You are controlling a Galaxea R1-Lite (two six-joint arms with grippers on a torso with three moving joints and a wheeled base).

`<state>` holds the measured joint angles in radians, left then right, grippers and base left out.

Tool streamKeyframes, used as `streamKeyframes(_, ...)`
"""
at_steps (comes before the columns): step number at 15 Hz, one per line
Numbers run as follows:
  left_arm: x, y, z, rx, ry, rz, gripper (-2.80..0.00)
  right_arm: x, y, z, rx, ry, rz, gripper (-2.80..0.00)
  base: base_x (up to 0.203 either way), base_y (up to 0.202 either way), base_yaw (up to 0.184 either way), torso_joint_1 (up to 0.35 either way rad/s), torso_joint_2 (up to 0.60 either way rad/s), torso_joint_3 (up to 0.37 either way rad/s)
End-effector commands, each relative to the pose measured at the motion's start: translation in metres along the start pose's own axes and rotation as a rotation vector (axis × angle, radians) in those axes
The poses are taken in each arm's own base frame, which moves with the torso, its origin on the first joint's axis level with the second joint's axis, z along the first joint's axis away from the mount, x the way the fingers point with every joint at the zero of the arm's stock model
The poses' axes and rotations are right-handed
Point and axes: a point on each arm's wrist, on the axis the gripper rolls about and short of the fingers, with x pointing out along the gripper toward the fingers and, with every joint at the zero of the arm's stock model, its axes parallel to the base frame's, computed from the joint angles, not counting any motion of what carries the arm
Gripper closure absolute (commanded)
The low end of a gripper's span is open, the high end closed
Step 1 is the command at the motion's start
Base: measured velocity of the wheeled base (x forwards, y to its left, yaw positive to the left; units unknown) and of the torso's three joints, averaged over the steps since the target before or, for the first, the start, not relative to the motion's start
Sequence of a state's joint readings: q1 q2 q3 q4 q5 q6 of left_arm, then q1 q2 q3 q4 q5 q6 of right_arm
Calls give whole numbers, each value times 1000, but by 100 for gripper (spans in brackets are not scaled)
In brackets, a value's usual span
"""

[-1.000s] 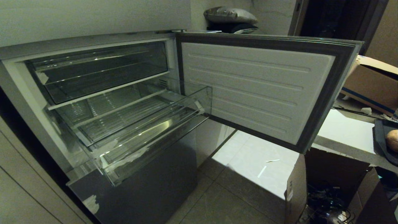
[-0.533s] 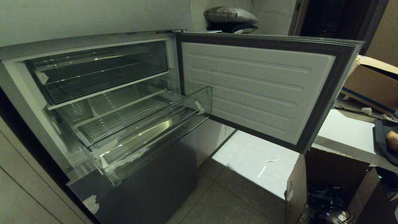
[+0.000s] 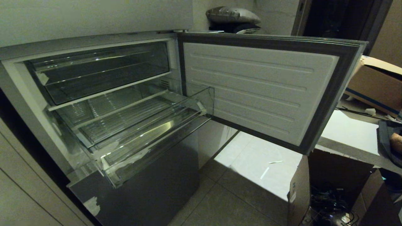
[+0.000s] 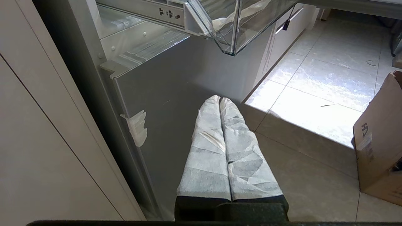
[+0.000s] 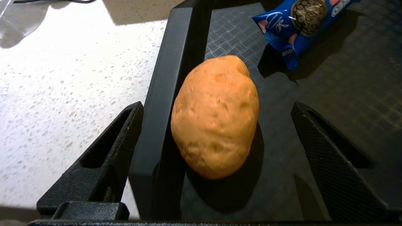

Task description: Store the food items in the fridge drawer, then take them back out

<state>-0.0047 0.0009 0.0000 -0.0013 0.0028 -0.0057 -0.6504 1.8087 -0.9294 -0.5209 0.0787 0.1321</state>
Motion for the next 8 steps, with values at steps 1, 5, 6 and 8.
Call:
streamKeyframes(1, 0, 0, 0, 0, 0, 0, 0, 9, -1, -2, 2, 8, 0, -280, 0, 0, 0, 0, 0, 0)
streamKeyframes(5, 0, 0, 0, 0, 0, 0, 0, 23, -1, 0, 3, 7, 5, -280, 0, 0, 0, 0, 0, 0)
streamKeyframes(6, 0, 0, 0, 0, 0, 0, 0, 26, -1, 0, 3, 4, 7, -280, 0, 0, 0, 0, 0, 0)
streamKeyframes(8, 0, 0, 0, -1, 0, 0, 0, 30, -1, -1, 4, 15, 28, -280, 0, 0, 0, 0, 0, 0)
